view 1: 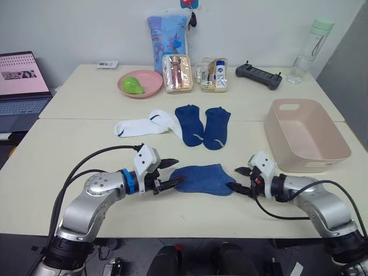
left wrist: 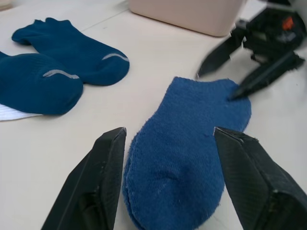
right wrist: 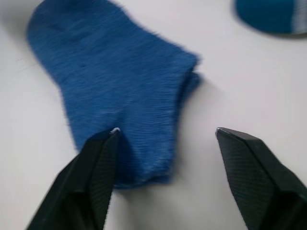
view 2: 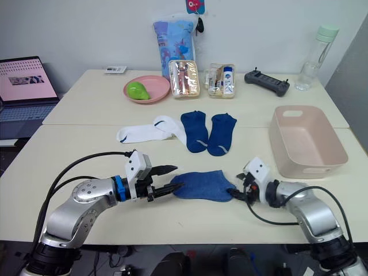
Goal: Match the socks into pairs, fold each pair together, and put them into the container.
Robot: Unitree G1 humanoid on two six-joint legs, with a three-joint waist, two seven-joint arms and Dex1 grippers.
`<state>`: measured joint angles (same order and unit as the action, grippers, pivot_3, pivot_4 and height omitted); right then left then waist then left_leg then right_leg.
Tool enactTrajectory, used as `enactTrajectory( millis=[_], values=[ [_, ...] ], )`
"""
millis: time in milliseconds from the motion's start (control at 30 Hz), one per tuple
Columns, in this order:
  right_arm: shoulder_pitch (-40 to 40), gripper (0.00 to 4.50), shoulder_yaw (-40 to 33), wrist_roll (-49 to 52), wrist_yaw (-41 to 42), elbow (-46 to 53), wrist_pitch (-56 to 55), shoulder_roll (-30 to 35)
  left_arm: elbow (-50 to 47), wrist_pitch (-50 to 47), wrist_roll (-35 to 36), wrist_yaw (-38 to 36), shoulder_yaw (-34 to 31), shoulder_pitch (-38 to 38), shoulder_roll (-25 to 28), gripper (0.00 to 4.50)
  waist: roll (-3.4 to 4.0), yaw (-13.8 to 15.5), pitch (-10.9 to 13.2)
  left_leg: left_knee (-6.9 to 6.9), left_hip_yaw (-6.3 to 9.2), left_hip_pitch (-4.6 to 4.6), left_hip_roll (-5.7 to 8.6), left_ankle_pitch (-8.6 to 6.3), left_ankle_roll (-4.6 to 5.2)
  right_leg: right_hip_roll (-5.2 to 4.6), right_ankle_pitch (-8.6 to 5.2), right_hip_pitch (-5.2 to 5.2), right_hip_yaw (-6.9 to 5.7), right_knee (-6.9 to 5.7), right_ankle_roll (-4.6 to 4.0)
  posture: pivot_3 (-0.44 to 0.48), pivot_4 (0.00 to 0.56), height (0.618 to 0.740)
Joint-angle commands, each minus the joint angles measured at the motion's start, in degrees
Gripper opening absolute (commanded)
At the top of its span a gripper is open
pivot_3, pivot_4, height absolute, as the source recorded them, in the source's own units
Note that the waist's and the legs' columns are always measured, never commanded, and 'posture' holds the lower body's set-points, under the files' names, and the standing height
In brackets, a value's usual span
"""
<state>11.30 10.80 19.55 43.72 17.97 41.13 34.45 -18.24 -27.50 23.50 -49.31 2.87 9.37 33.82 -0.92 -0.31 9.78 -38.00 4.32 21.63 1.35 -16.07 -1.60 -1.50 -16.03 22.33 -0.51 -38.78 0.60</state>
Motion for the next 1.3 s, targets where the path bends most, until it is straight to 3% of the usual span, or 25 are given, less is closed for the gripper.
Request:
enactTrajectory(
  millis=[33,233,400,433,500,733,967,1167,1300],
  values=[
    [-0.95,2.19,1.07,1.16,1.57,3.04,0.44,0.25,-2.67,0.59,0.46,0.67,-0.94,-1.23,0.13,2.92,0.00,0.00,0.00,0.00,0.00,0.00,0.00,0.00,0.00,0.00,0.00,0.00,0.00,0.01,0.00,0.000,0.150,0.740],
    [-0.43,0.03,-0.31,0.26,2.39,0.33,0.04,1.45,-3.49,1.21,0.30,1.20,-1.50,-3.01,0.57,2.92,0.00,0.01,0.00,0.00,0.00,-0.01,0.00,0.00,0.00,0.00,0.00,-0.02,0.00,0.02,0.00,0.000,0.150,0.740],
    [6.97,0.01,-1.12,1.36,10.38,-7.53,-1.37,5.66,-2.52,2.38,0.43,0.10,-0.26,-1.74,0.16,2.92,0.00,0.01,0.01,-0.02,-0.02,-0.01,0.03,0.00,0.00,0.00,0.00,-0.03,0.00,0.03,0.00,0.000,0.150,0.740],
    [9.11,0.00,-0.58,0.99,12.27,-10.11,-2.28,6.43,-2.30,2.58,0.43,-0.28,0.14,-1.30,0.08,2.73,-0.01,0.02,0.01,-0.03,-0.03,-0.01,0.03,0.00,0.00,0.00,0.00,-0.03,0.00,0.03,0.00,0.000,0.150,0.740],
    [11.91,0.00,0.30,0.69,15.21,-13.82,-3.52,7.49,-1.98,3.03,0.39,-0.80,0.64,-0.69,-0.14,2.30,-0.02,0.02,0.01,-0.02,-0.02,-0.01,0.03,0.00,0.00,0.00,0.00,-0.02,-0.02,0.04,-0.01,0.000,0.150,0.740],
    [20.14,0.00,4.07,-3.58,24.19,-27.08,-9.98,7.95,5.87,5.98,-3.82,-3.83,8.56,7.18,-3.94,0.03,-0.04,0.02,0.03,-0.03,-0.04,0.00,0.02,0.00,0.00,0.01,0.01,-0.03,-0.02,0.05,-0.02,0.000,0.150,0.740],
    [20.60,0.00,2.71,-2.36,25.53,-24.40,-7.98,7.34,16.20,7.42,-9.38,-2.99,14.94,14.02,-10.81,0.03,-0.04,0.17,0.03,-0.08,-0.03,0.07,0.03,0.00,0.00,0.00,0.01,-0.01,-0.01,0.06,-0.01,0.000,0.150,0.740],
    [20.21,0.00,1.29,-0.20,25.12,-20.02,-4.27,7.21,22.94,10.00,-12.92,-4.00,17.38,16.16,-12.74,0.03,-0.04,-0.07,0.03,-0.07,0.01,0.04,0.00,0.01,0.00,0.02,0.01,0.02,-0.04,-0.04,-0.01,0.000,0.150,0.740],
    [20.10,0.00,-1.04,6.31,26.36,-13.45,3.44,7.04,27.29,11.35,-14.79,-4.67,18.10,16.86,-13.54,0.03,-0.04,0.08,0.03,-0.09,0.01,0.06,0.02,0.01,-0.01,0.00,0.01,0.02,-0.03,-0.01,-0.01,0.000,0.150,0.740]
  ],
)
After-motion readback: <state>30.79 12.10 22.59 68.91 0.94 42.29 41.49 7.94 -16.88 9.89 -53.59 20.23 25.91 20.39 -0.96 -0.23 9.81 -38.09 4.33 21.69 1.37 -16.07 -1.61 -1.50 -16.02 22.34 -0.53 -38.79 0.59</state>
